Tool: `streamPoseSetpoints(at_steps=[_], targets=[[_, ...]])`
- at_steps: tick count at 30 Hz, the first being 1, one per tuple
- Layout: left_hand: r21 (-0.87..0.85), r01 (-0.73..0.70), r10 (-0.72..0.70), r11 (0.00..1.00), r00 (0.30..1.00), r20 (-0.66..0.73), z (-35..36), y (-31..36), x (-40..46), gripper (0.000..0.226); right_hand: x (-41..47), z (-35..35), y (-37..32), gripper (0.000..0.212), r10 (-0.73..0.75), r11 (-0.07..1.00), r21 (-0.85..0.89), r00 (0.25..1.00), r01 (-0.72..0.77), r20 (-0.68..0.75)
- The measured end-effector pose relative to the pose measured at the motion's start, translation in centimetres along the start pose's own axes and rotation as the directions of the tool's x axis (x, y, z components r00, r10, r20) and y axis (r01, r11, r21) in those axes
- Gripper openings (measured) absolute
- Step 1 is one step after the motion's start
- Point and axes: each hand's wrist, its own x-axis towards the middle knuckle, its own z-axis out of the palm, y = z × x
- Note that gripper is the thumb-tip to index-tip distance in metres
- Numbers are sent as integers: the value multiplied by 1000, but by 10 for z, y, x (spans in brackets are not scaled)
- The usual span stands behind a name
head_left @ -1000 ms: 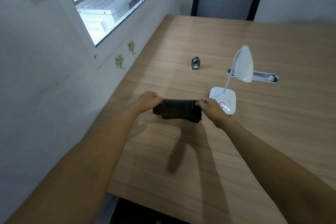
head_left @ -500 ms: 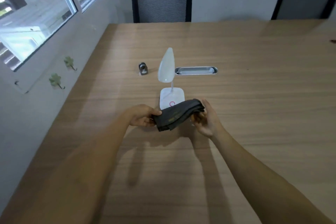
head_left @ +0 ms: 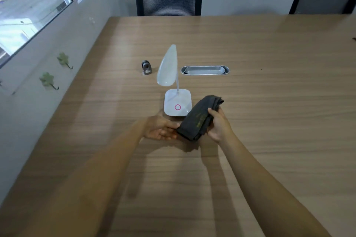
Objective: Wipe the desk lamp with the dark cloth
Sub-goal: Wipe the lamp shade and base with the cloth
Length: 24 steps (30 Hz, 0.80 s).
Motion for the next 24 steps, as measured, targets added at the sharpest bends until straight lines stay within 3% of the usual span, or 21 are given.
streamPoseSetpoints(at_steps=[2,4,6,8,11,15,19,21,24], targets=[[161,-84,111,983,980,-163,-9,3,1,15,5,1,-19,35,-44,992,-118,998,38,-45],[386,-147,298,911,881,-367,-23,7,5,22,8,4,-38,37,-114,929,-362,989,74,-90],[554,-161,460,817,761,-458,-36,13,8,54,15,8,-50,39,-233,735,-664,971,139,-54],[683,-141,548,716,719,-427,-42,22,10,91,23,14,-55,41,-355,468,-849,932,244,73],[848,-139,632,512,729,-262,-47,38,19,100,41,29,-49,44,-428,181,-921,870,346,243],[888,-146,592,435,790,-160,-51,52,31,101,61,48,-34,40,-453,83,-919,836,386,310],[890,-140,541,433,831,-132,-53,57,34,99,79,54,-20,27,-326,86,-917,881,390,344],[898,-133,547,420,827,-134,-53,56,33,99,84,56,-23,34,-188,97,-916,911,390,368],[900,-145,568,412,813,-129,-53,55,34,98,94,54,-31,56,83,-100,-921,925,377,370]])
